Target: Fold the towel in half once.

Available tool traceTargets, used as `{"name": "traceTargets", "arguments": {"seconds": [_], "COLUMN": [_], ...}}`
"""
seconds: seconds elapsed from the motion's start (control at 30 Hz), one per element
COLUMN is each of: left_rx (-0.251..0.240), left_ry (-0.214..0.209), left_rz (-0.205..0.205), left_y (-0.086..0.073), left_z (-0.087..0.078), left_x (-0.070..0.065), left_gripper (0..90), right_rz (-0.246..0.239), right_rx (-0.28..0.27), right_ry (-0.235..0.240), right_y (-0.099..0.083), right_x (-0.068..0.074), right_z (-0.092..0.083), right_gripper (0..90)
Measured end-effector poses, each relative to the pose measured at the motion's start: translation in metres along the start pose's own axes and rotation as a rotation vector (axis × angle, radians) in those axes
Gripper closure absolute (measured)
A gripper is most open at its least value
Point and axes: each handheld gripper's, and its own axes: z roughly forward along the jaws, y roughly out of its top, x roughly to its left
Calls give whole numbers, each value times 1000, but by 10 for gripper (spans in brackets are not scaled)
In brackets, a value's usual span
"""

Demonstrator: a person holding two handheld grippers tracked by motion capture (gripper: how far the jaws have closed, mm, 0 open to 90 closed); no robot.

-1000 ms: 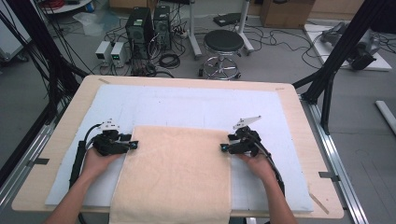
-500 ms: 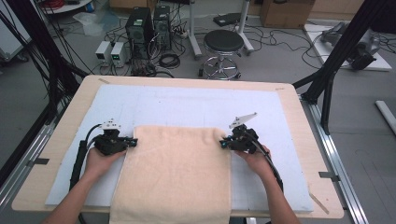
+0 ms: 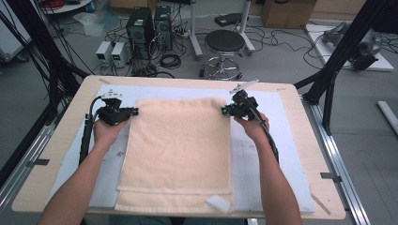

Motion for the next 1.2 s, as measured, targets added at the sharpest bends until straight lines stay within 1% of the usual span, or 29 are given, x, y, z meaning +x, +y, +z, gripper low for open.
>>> {"name": "traceTargets", "arguments": {"seconds": [0.03, 0.07, 0.1, 0.13, 0.17, 0.2, 0.27, 0.3, 0.33, 0.37, 0.4, 0.43, 0.5, 0.53, 0.57, 0.6, 0.67, 0.73, 0.77, 0.8, 0.83, 0.87, 0.9, 0.97, 1.0, 1.03, 1.07, 1.13, 1.2], "left_rx": [12, 22, 45, 66, 91, 107, 78, 87, 110, 105, 82, 65, 65, 71, 70, 60, 40, 28, 29, 47, 42, 26, 18, 12, 6, 14, 15, 13, 27], "left_ry": [-2, 2, 5, 14, 12, -8, -20, -36, -51, -58, -63, -76, -86, -88, -92, -103, -127, -152, -167, -175, -182, -197, -209, -222, -231, -231, -238, -254, -269], "left_rz": [-3, 1, 8, 5, 8, 10, 0, -7, -4, 15, 22, 33, 47, 73, 84, 89, 109, 131, 150, 168, 178, 176, 186, 195, 191, 198, 197, 214, 234], "left_y": [4, 5, 4, 2, -1, -5, -13, -17, -19, -21, -24, -28, -34, -38, -40, -42, -46, -52, -57, -60, -65, -68, -72, -79, -82, -85, -88, -95, -101], "left_z": [4, 6, 8, 9, 10, 9, 5, 2, 1, -2, -5, -9, -13, -18, -21, -24, -34, -44, -50, -55, -60, -63, -67, -75, -78, -80, -82, -87, -92], "left_x": [2, 2, 4, 6, 8, 11, 13, 14, 13, 10, 6, 2, -5, -9, -12, -15, -22, -30, -36, -41, -46, -49, -53, -60, -63, -66, -69, -77, -81], "left_gripper": [847, 829, 775, 676, 614, 581, 573, 568, 545, 520, 521, 524, 510, 495, 493, 492, 463, 453, 448, 441, 428, 422, 423, 419, 419, 419, 418, 412, 409], "right_rz": [14, 23, 21, 29, 50, 61, 35, 26, 27, 13, 1, -1, -14, -15, -35, -47, -53, -84, -96, -106, -110, -121, -128, -152, -154, -156, -170, -179, -175], "right_rx": [-1, -6, -16, -18, -6, 16, 26, 20, 23, 32, 32, 30, 24, 21, 17, 14, -8, -15, -19, -11, 15, -4, -19, -35, -37, -44, -49, -54, -57], "right_ry": [3, -9, -41, -61, -43, -34, -33, -21, -10, -11, -2, 2, 34, 43, 49, 53, 88, 101, 111, 124, 139, 147, 156, 159, 166, 170, 177, 196, 222], "right_y": [3, 5, 5, 4, 1, -2, -9, -14, -19, -23, -27, -31, -39, -42, -46, -48, -53, -59, -63, -67, -69, -73, -76, -83, -85, -88, -91, -98, -106], "right_x": [-3, -8, -8, -10, -12, -12, -7, -4, 0, 4, 9, 13, 23, 28, 35, 39, 51, 65, 72, 79, 85, 90, 94, 104, 107, 110, 113, 118, 121], "right_z": [0, 2, 3, 4, 5, 6, 6, 5, 4, 3, 2, 0, -6, -8, -11, -13, -20, -25, -28, -31, -32, -35, -38, -43, -45, -46, -47, -48, -47], "right_gripper": [808, 722, 651, 619, 590, 570, 554, 542, 525, 517, 513, 503, 484, 481, 471, 461, 441, 411, 404, 388, 380, 386, 398, 399, 400, 400, 399, 398, 415]}}
